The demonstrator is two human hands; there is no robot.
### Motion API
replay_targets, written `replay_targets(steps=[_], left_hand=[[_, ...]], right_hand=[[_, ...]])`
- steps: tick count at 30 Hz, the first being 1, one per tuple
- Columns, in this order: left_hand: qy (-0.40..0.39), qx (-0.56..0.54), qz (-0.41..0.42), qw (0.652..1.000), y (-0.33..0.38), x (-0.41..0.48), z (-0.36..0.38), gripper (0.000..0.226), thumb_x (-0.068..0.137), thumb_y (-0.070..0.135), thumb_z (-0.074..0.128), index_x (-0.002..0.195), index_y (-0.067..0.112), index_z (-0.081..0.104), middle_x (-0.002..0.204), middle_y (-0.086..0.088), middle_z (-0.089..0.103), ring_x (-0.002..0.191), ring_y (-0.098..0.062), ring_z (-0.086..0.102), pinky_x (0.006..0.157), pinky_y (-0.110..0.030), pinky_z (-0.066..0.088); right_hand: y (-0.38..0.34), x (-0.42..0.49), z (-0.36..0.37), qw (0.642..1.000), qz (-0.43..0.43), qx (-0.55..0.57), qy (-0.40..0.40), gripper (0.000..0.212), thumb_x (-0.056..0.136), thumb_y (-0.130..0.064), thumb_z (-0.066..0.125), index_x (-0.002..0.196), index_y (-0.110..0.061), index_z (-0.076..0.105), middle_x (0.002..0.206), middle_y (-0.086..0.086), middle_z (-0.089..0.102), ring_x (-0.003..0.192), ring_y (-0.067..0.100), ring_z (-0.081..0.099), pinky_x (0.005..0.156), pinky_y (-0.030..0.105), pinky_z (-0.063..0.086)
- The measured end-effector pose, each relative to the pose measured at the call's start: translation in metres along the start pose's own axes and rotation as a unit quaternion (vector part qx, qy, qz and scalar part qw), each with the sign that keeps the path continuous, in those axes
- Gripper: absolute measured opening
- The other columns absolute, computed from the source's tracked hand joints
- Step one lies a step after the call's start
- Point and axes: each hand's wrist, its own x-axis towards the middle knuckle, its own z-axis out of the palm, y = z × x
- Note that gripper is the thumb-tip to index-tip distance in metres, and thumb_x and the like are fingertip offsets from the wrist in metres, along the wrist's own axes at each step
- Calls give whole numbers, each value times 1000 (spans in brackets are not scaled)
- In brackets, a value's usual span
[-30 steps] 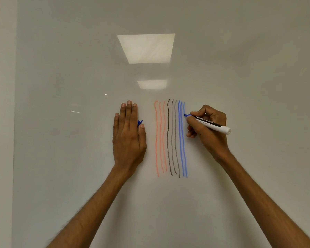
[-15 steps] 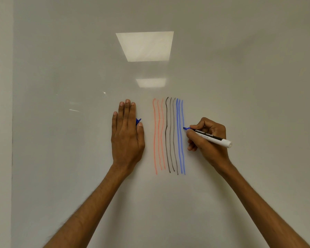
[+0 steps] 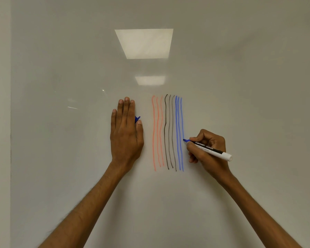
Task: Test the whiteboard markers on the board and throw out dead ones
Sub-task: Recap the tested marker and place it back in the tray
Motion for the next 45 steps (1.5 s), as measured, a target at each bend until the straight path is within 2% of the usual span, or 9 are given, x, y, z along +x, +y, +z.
replay_targets(steps=[9, 19, 27, 30, 34, 38, 41, 43, 45], left_hand=[[-1, -1, -3, 1000, 0, -1, 0, 57, 103, 21, 34, 155, 2, 22, 164, -10, 18, 153, -20, 11, 126, -43, 10], [-5, -9, -2, 1000, -2, -3, 0, 56, 105, 22, 34, 156, 3, 20, 165, -10, 17, 154, -20, 10, 126, -43, 10], [-1, -17, -2, 1000, -3, -7, 2, 54, 108, 25, 30, 155, 0, 19, 164, -13, 17, 153, -23, 10, 126, -36, 5], [0, -15, 8, 1000, -2, -9, 3, 52, 109, 22, 29, 152, -5, 22, 161, -21, 20, 152, -33, 13, 125, -43, 7], [-6, -7, 10, 1000, 1, -18, 2, 49, 108, 16, 32, 149, -9, 25, 158, -27, 24, 148, -40, 19, 123, -52, 13], [-58, -55, -5, 997, -4, -42, -9, 52, 107, 20, 32, 150, -9, 24, 160, -19, 18, 150, -28, 12, 125, -31, 4], [-106, -80, -34, 991, -3, -62, -25, 54, 108, 27, 34, 151, -6, 27, 161, -18, 20, 150, -29, 15, 123, -20, 3], [-137, -119, -86, 980, 6, -78, -40, 53, 107, 28, 35, 151, -1, 31, 161, -13, 22, 151, -25, 17, 121, -15, 6], [-152, -150, -124, 969, 14, -102, -56, 49, 105, 26, 41, 147, 2, 42, 159, -10, 31, 150, -19, 24, 121, -18, 15]], right_hand=[[4, -18, -3, 999, 30, -15, -14, 13, 74, -11, 70, 70, -4, 58, 59, 1, 65, 43, 26, 62, 42, 29, 49], [19, -51, -9, 998, 50, -32, -31, 17, 73, -8, 71, 68, 2, 59, 62, 5, 64, 43, 26, 61, 41, 32, 51], [23, -62, -12, 996, 78, -20, -36, 19, 73, -6, 70, 67, 5, 56, 60, 9, 61, 43, 31, 59, 41, 32, 50], [18, -62, -12, 995, 92, -10, -33, 19, 74, -6, 69, 68, 5, 55, 57, 8, 61, 42, 28, 59, 40, 30, 47], [8, -58, -16, 993, 112, 45, -14, 17, 79, -4, 68, 69, -7, 54, 53, 15, 59, 39, 29, 56, 39, 28, 43], [4, -54, -20, 988, 138, 65, -21, 16, 82, 0, 69, 72, -3, 56, 56, 19, 60, 39, 29, 56, 38, 26, 43], [0, -56, -19, 985, 162, 63, -22, 15, 86, 6, 67, 76, 0, 57, 58, 17, 61, 40, 28, 57, 38, 25, 44], [-2, -60, -18, 981, 179, 70, -9, 11, 86, 6, 66, 79, 2, 60, 59, 17, 62, 41, 27, 57, 39, 25, 44], [-3, -67, -16, 976, 200, 85, 4, 6, 87, 5, 66, 83, 4, 62, 61, 16, 62, 42, 26, 58, 39, 25, 44]])
